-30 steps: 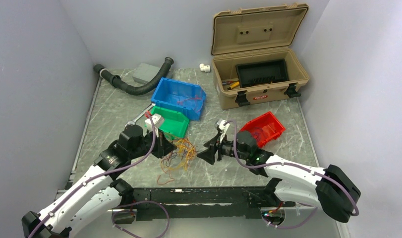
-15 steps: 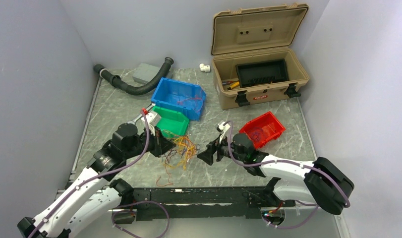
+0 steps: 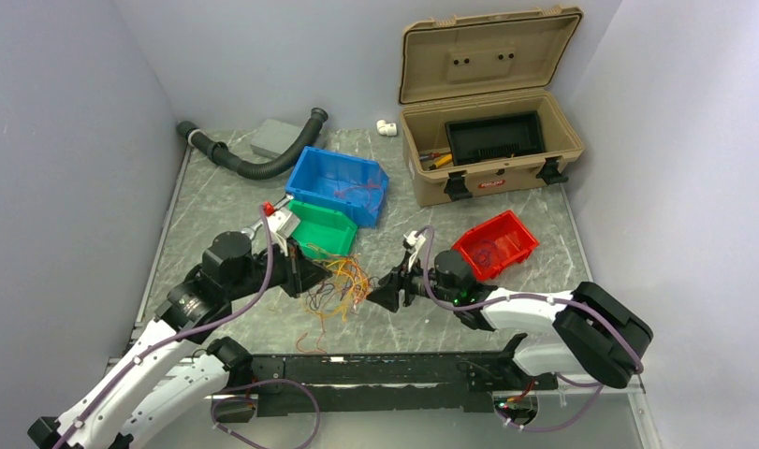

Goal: Untangle the cables

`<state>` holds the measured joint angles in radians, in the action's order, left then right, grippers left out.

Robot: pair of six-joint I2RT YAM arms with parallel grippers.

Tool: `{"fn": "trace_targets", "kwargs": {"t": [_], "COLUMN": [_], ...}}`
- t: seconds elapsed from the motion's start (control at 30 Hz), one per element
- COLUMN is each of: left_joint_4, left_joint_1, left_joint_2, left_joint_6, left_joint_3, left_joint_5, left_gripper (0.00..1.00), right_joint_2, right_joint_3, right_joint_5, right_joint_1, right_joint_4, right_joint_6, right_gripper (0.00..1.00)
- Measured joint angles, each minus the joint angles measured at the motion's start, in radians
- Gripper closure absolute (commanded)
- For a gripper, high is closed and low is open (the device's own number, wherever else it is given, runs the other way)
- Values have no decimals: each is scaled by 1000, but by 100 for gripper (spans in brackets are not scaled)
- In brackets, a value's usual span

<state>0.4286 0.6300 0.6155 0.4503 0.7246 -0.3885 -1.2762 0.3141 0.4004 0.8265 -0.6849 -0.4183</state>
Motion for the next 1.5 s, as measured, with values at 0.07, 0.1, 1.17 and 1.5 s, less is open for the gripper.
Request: {"fn": "trace_targets", "kwargs": {"t": [0.07,0.1,1.17,1.5], "left_joint_4": [3,3,189,256], "left_joint_1": [0,0,0,0], "left_joint_2": [-5,-5,-99,-122], "left_joint_6": [0,0,117,159], "left_joint_3": [3,7,-88,-107], "left_joint_5": [-3,-3,517,632], "left_gripper": [100,100,47,3], "right_joint_2": [-4,-3,622,724], "right_joint_3": [0,0,244,267], "right_joint_5": [5,6,-1008,-1054], "right_joint_1": [0,0,-106,-109], "right_joint_4": [-23,-38,954,1032], "right_joint_6": [-21,-32,-299,-301], "right_gripper": [76,87,100,100]}}
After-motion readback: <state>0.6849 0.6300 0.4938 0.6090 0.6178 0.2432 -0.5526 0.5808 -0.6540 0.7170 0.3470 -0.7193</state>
